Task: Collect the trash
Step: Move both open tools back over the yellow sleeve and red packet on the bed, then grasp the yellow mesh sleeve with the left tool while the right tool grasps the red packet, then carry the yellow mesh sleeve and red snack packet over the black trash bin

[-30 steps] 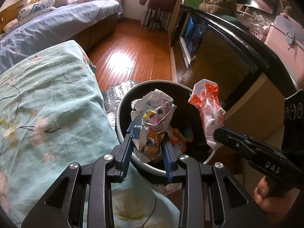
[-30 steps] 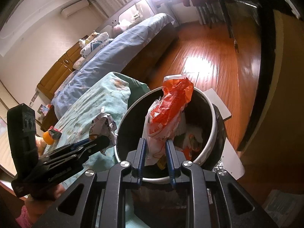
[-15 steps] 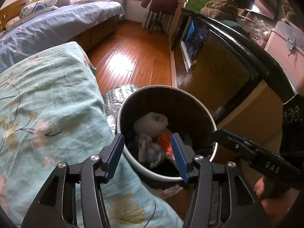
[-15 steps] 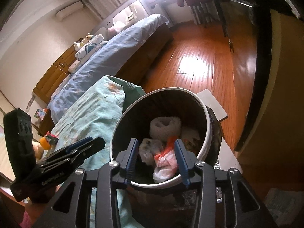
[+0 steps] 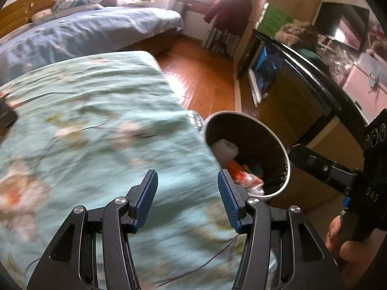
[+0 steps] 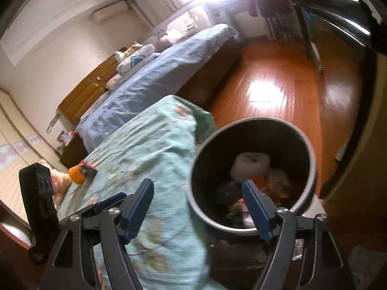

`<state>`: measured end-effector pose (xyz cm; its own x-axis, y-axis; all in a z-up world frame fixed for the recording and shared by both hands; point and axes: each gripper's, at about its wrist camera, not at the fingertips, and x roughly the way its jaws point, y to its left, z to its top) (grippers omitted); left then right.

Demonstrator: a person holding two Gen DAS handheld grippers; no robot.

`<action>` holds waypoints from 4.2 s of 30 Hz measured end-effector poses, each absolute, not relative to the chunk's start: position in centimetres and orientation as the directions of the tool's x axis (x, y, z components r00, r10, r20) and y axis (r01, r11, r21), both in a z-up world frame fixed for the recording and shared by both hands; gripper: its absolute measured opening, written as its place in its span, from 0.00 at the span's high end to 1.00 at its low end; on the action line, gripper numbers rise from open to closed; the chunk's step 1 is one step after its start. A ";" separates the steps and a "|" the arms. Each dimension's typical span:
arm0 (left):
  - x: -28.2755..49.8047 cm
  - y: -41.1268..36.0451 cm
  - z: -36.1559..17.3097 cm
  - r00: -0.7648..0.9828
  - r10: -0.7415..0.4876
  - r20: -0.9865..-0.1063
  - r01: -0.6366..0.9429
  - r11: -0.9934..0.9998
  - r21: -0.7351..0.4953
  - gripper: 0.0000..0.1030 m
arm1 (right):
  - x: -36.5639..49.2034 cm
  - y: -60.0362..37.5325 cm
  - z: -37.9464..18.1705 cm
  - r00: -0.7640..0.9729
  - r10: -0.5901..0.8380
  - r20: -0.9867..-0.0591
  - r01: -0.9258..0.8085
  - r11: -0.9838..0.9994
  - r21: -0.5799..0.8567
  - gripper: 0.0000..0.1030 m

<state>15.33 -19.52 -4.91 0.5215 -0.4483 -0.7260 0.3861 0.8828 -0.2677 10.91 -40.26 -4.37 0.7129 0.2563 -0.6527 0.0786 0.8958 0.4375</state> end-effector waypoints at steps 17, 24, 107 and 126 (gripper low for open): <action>15.0 -5.6 -5.8 0.621 -0.333 -0.709 0.142 0.938 -0.315 0.49 | 14.1 -29.0 -5.1 0.624 0.399 -0.672 -0.109 0.896 0.431 0.20; 14.6 -1.0 -6.4 0.638 -0.290 -0.713 0.062 0.943 -0.328 0.49 | 15.3 -25.2 -6.0 0.586 0.441 -0.680 -0.178 0.888 0.423 0.20; 17.0 5.5 -5.1 0.701 -0.252 -0.667 0.016 0.941 -0.338 0.85 | 18.6 -17.6 -6.2 0.549 0.575 -0.607 -0.335 0.816 0.470 1.00; 14.3 -1.4 -4.4 0.677 -0.288 -0.677 0.105 0.949 -0.298 0.85 | 14.3 -23.6 -5.3 0.620 0.527 -0.582 -0.269 0.839 0.473 1.00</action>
<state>14.27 -1.37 -4.44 0.6770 -0.2879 -0.6773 0.1049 0.9487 -0.2984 14.28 -23.60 -5.31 0.6196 0.5266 -0.5821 -0.2692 0.8392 0.4726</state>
